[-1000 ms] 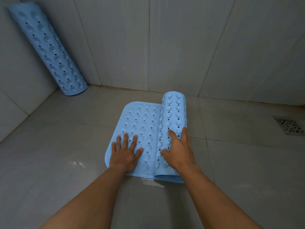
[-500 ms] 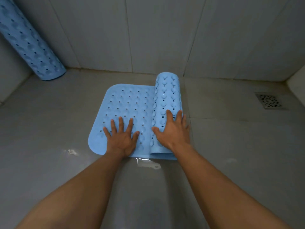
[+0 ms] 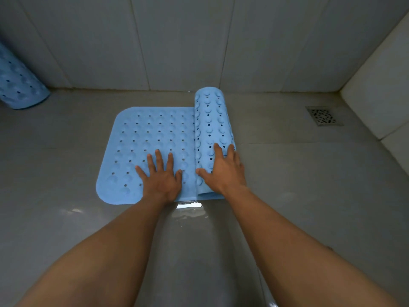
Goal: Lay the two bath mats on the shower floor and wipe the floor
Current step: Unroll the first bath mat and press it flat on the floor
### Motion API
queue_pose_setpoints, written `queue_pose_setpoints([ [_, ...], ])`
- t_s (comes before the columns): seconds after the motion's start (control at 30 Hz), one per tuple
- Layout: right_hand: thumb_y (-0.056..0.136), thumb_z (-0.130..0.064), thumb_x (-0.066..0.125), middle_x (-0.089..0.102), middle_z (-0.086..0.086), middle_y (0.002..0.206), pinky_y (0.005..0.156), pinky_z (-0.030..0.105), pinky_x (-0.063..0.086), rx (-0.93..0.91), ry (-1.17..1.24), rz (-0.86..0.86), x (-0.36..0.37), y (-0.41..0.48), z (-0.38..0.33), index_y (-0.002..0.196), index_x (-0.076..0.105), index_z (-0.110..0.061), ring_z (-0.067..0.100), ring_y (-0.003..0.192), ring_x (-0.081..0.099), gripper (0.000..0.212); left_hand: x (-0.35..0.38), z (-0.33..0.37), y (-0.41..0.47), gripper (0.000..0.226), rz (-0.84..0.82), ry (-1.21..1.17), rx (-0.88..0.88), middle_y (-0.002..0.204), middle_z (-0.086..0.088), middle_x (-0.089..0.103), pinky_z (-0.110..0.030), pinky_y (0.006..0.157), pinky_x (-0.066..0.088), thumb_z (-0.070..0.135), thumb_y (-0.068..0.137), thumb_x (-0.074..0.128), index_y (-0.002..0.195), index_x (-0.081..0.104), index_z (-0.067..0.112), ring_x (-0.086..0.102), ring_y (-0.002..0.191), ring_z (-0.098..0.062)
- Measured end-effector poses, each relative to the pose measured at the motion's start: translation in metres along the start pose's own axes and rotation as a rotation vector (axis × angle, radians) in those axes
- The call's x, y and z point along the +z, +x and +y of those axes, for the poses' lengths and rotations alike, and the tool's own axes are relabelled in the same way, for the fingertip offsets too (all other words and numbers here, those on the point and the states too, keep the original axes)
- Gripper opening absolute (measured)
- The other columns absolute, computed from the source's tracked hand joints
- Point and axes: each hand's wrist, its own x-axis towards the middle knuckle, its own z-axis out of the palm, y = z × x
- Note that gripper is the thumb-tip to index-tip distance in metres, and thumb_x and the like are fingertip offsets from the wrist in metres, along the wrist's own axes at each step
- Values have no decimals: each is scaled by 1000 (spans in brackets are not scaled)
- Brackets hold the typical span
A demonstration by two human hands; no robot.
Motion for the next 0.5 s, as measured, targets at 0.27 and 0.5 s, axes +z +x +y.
queue_pose_setpoints([
  [0.27,90,-40,61,3,19,162,112,54,35,-8,131,41,-10,-5,10,156,6,-35,42,145,21,86,-1,11,-2,70,-104,66,15,162,-6,-28,-66,113,-15,69,95,6,153,-18,39,-27,147,-35],
  [0.5,93,-29,52,18,17,156,101,43,46,-13,205,-22,-31,-6,43,158,5,-36,39,127,46,80,-2,28,-5,65,-102,58,-25,163,-6,-23,-65,114,-14,57,101,9,156,-15,33,-24,148,-36],
])
